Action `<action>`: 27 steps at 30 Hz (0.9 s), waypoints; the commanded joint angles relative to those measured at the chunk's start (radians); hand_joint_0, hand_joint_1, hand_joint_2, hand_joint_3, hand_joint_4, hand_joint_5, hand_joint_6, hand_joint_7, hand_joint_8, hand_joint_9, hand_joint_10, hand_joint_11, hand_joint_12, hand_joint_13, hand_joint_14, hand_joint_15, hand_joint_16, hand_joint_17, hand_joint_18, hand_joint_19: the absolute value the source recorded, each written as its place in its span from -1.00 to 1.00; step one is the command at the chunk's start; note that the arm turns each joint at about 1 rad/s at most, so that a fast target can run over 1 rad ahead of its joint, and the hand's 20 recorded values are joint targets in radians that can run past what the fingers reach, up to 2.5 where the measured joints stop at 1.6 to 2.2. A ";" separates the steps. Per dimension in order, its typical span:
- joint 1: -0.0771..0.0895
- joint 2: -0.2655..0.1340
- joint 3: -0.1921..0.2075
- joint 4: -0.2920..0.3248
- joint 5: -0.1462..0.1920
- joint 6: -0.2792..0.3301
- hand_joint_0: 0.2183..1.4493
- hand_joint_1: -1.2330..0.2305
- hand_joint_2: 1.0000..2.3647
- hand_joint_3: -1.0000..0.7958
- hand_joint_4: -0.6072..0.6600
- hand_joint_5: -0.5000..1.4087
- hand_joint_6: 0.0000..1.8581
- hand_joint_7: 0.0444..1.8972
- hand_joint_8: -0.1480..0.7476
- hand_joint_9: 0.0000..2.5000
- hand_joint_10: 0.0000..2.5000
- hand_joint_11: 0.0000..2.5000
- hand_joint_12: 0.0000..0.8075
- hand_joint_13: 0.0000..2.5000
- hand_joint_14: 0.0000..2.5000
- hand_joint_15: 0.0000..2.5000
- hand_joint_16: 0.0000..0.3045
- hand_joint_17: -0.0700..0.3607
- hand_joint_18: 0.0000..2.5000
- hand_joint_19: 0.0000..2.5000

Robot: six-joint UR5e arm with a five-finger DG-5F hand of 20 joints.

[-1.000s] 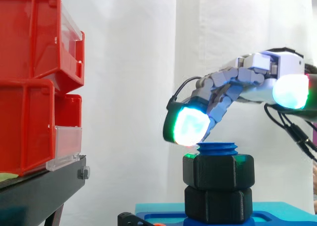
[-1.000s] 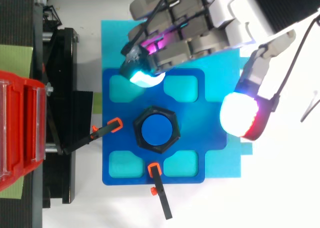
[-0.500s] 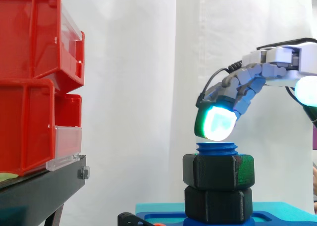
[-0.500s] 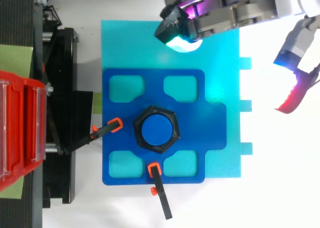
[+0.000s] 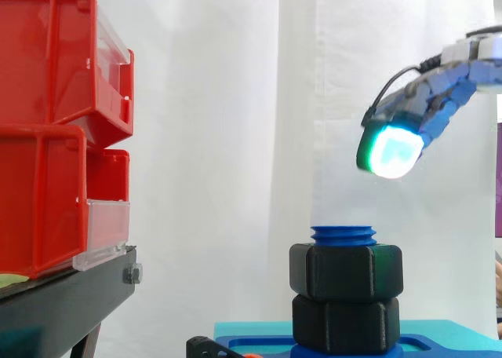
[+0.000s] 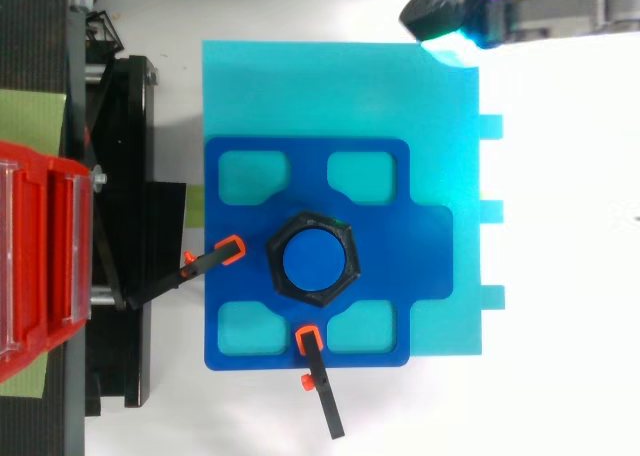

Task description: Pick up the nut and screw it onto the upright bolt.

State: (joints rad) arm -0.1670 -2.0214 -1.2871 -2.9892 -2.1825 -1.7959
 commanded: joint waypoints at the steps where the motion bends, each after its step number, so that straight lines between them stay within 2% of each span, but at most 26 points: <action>1: 0.024 0.079 -0.161 0.053 0.069 0.032 -0.66 0.49 -1.00 -0.44 0.32 -0.62 -0.46 -0.26 -0.06 -0.34 -1.00 -1.00 -0.25 -0.54 -1.00 -1.00 -0.75 -0.28 -0.65 -0.91; 3: 0.037 0.112 -0.193 0.055 0.096 0.046 -0.65 0.48 -1.00 -0.44 0.32 -0.62 -0.46 -0.26 -0.05 -0.34 -1.00 -1.00 -0.25 -0.54 -1.00 -1.00 -0.75 -0.28 -0.65 -0.92; 5: 0.043 0.129 -0.209 0.053 0.116 0.053 -0.65 0.47 -1.00 -0.44 0.31 -0.62 -0.46 -0.26 -0.05 -0.34 -1.00 -1.00 -0.25 -0.55 -1.00 -1.00 -0.75 -0.28 -0.65 -0.92; 8: 0.052 0.155 -0.247 0.050 0.158 0.098 -0.64 0.46 -1.00 -0.44 0.32 -0.62 -0.46 -0.26 -0.06 -0.34 -1.00 -1.00 -0.24 -0.56 -1.00 -1.00 -0.75 -0.28 -0.66 -0.93; 12: 0.058 0.159 -0.255 0.050 0.193 0.176 -0.64 0.44 -1.00 -0.44 0.30 -0.63 -0.46 -0.26 -0.07 -0.39 -1.00 -1.00 -0.24 -0.60 -1.00 -1.00 -0.75 -0.28 -0.71 -0.95; 15: 0.061 0.159 -0.255 0.050 0.205 0.210 -0.63 0.40 -1.00 -0.44 0.26 -0.64 -0.46 -0.26 -0.09 -0.44 -1.00 -1.00 -0.24 -0.61 -1.00 -1.00 -0.75 -0.28 -0.73 -0.98; 16: 0.061 0.159 -0.267 0.050 0.225 0.265 -0.63 0.37 -1.00 -0.44 0.24 -0.65 -0.46 -0.26 -0.11 -0.47 -1.00 -1.00 -0.23 -0.63 -1.00 -1.00 -0.75 -0.28 -0.74 -0.99; 22: 0.061 0.181 -0.308 0.087 0.262 0.316 -0.59 0.29 -1.00 -0.44 0.16 -0.68 -0.46 -0.27 -0.17 -0.60 -1.00 -1.00 -0.22 -0.74 -1.00 -1.00 -0.75 -0.28 -0.86 -1.00; 24: 0.064 0.196 -0.331 0.119 0.283 0.374 -0.59 0.29 -1.00 -0.44 0.14 -0.69 -0.46 -0.27 -0.18 -0.63 -1.00 -1.00 -0.21 -0.75 -1.00 -1.00 -0.75 -0.27 -0.87 -1.00; 25: 0.064 0.196 -0.330 0.125 0.290 0.394 -0.59 0.27 -1.00 -0.44 0.13 -0.70 -0.46 -0.27 -0.17 -0.64 -1.00 -1.00 -0.21 -0.76 -1.00 -1.00 -0.75 -0.27 -0.88 -1.00; 26: 0.064 0.196 -0.331 0.127 0.303 0.449 -0.58 0.26 -1.00 -0.44 0.13 -0.70 -0.46 -0.27 -0.18 -0.64 -1.00 -1.00 -0.20 -0.76 -1.00 -1.00 -0.75 -0.27 -0.88 -1.00; 27: 0.064 0.196 -0.331 0.128 0.309 0.475 -0.58 0.25 -1.00 -0.44 0.13 -0.71 -0.46 -0.27 -0.17 -0.65 -1.00 -1.00 -0.20 -0.76 -1.00 -1.00 -0.74 -0.26 -0.88 -1.00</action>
State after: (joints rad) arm -0.1035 -1.8295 -1.6102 -2.8770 -1.8983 -1.4218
